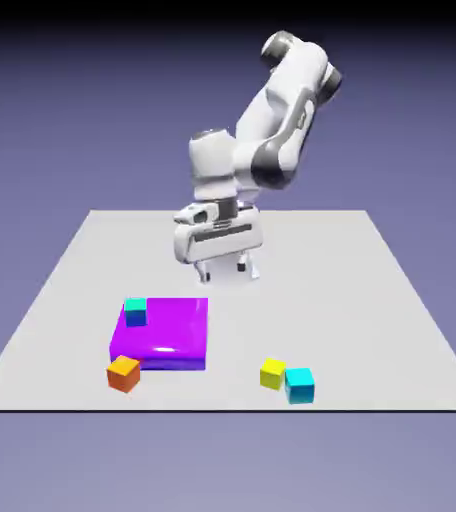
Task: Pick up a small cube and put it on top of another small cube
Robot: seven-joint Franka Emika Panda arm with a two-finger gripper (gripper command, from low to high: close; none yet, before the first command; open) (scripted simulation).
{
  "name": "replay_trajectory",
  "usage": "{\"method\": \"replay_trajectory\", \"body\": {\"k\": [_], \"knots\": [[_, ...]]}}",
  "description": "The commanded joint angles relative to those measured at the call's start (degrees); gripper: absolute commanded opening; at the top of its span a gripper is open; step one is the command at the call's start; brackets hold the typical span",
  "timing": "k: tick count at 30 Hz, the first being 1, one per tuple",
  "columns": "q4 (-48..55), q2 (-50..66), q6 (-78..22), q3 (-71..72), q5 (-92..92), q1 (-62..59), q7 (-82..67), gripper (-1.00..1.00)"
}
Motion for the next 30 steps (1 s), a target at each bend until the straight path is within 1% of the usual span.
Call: {"method": "replay_trajectory", "body": {"k": [1,26,30], "knots": [[0.25,-0.25,-1.41,1.92,1.92,-2.0,-2.5,0.0],[6.5,-6.48,-36.66,49.97,49.87,-51.91,-64.79,0.0],[11.2,-11.1,-34.62,58.27,57.66,-53.6,-64.53,0.0]]}}
